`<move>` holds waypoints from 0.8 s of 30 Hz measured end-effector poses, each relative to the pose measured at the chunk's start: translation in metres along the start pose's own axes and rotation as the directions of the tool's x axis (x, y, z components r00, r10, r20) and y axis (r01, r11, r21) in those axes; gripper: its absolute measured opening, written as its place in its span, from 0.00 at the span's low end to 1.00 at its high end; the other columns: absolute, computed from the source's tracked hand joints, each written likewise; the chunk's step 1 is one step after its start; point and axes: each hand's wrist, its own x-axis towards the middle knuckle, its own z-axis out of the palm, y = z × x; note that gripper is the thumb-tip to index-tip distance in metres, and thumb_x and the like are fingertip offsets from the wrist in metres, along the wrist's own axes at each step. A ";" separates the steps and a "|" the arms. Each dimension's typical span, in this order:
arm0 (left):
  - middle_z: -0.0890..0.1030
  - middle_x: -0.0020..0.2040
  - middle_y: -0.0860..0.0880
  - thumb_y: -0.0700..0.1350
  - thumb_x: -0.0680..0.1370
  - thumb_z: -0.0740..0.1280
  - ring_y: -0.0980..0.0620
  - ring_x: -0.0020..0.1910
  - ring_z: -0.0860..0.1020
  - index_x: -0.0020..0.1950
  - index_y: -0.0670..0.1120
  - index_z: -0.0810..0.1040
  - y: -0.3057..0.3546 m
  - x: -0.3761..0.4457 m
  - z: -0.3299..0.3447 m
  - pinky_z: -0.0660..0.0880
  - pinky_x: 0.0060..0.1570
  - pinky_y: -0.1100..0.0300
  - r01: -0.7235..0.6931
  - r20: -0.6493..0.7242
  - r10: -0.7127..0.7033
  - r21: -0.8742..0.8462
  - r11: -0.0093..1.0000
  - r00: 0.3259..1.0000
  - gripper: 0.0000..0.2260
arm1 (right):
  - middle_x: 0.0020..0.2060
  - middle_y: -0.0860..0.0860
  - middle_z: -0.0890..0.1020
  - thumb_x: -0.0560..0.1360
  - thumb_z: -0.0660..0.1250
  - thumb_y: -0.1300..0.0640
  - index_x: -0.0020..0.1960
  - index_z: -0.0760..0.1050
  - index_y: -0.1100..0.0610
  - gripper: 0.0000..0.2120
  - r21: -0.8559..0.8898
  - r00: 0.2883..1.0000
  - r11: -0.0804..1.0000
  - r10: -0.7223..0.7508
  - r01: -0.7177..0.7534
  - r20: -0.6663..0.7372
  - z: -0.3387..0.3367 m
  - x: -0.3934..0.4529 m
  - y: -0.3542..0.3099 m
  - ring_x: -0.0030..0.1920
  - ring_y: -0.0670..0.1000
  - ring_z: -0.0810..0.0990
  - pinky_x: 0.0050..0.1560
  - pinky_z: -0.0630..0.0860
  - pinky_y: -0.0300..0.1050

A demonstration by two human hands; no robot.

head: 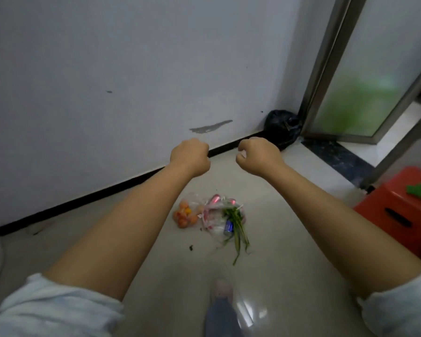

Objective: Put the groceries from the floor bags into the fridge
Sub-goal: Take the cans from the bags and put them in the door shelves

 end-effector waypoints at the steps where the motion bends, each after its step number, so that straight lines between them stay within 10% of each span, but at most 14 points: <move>1: 0.76 0.59 0.41 0.39 0.78 0.57 0.41 0.56 0.76 0.59 0.40 0.77 -0.009 0.019 0.013 0.73 0.47 0.55 -0.007 0.030 0.007 0.002 1.000 1.000 0.13 | 0.55 0.60 0.79 0.75 0.59 0.57 0.56 0.76 0.63 0.14 0.010 0.999 1.000 0.011 -0.012 0.031 0.016 0.017 0.003 0.55 0.60 0.76 0.51 0.74 0.50; 13: 0.75 0.60 0.42 0.41 0.79 0.57 0.43 0.58 0.75 0.62 0.41 0.75 -0.103 0.236 0.126 0.73 0.51 0.54 -0.135 0.379 0.129 -0.011 0.991 0.916 0.14 | 0.54 0.61 0.79 0.76 0.58 0.57 0.56 0.76 0.64 0.14 0.092 0.899 0.956 0.226 -0.279 0.375 0.167 0.205 0.028 0.54 0.60 0.77 0.51 0.75 0.51; 24: 0.77 0.61 0.41 0.47 0.78 0.60 0.43 0.59 0.76 0.62 0.44 0.75 -0.149 0.374 0.347 0.73 0.56 0.54 -0.347 0.686 0.321 -0.105 0.932 0.653 0.15 | 0.48 0.63 0.82 0.75 0.59 0.60 0.51 0.78 0.65 0.12 0.079 0.618 0.697 0.572 -0.713 0.540 0.373 0.235 0.086 0.50 0.61 0.79 0.48 0.74 0.48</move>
